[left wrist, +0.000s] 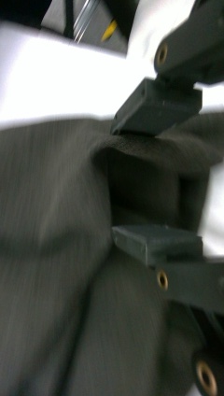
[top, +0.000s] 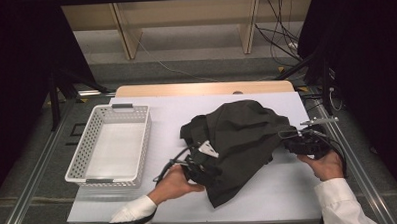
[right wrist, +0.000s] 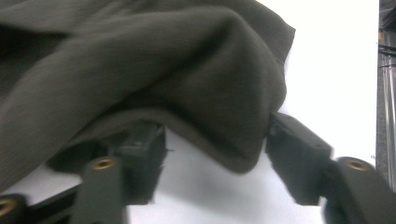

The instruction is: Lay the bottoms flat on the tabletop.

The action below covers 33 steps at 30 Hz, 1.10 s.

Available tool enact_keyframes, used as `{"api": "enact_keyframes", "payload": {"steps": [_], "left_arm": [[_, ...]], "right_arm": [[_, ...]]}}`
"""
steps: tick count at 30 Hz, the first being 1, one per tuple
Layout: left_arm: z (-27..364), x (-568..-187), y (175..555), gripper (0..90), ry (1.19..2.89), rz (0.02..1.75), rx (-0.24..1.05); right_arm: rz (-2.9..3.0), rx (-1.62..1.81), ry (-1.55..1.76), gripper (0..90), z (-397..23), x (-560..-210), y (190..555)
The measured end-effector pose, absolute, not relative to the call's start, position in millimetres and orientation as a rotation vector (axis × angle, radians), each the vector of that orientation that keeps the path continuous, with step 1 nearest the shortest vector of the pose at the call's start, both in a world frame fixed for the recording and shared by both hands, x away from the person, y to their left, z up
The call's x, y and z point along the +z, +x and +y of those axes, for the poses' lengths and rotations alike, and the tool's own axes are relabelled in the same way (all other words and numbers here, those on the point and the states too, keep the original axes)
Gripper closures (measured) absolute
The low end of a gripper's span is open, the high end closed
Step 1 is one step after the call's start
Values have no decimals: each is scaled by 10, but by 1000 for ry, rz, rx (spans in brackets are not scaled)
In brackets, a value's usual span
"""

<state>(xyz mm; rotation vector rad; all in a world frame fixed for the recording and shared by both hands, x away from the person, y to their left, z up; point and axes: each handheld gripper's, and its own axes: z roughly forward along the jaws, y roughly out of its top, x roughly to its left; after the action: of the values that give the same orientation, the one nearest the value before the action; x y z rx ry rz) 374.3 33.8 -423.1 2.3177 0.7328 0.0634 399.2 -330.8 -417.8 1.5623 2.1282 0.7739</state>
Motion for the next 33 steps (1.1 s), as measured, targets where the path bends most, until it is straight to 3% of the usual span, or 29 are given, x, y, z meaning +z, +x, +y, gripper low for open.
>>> {"api": "enact_keyframes", "payload": {"steps": [3, 11, 18, 19, 23, 24, 33], "left_arm": [[556, -4177, 3965, 329, 2251, 893, 185], [596, -4424, 4412, 156, 2192, 1147, 193], [447, -4762, 4593, 160, 2226, 1166, 80], [447, -4766, 4578, 204, 2223, 1129, 109], [425, -4770, 4514, 720, 2219, 1065, 8], [409, -4773, 4487, 775, 2230, 1048, 30], [370, -4707, 3985, 819, 2287, 922, 2]], "right_arm": [[2121, 800, 1538, 287, -3289, -4096, 3873], [2118, 979, 1480, 222, -3088, -3926, 3725], [2196, 897, 1453, 200, -2877, -4132, 3760], [2199, 888, 1455, 198, -2866, -4142, 3758], [2195, 889, 1474, 201, -2849, -4165, 3759], [2197, 882, 1484, 204, -2837, -4184, 3760], [2239, 804, 1519, 227, -2838, -4348, 3780]]}}
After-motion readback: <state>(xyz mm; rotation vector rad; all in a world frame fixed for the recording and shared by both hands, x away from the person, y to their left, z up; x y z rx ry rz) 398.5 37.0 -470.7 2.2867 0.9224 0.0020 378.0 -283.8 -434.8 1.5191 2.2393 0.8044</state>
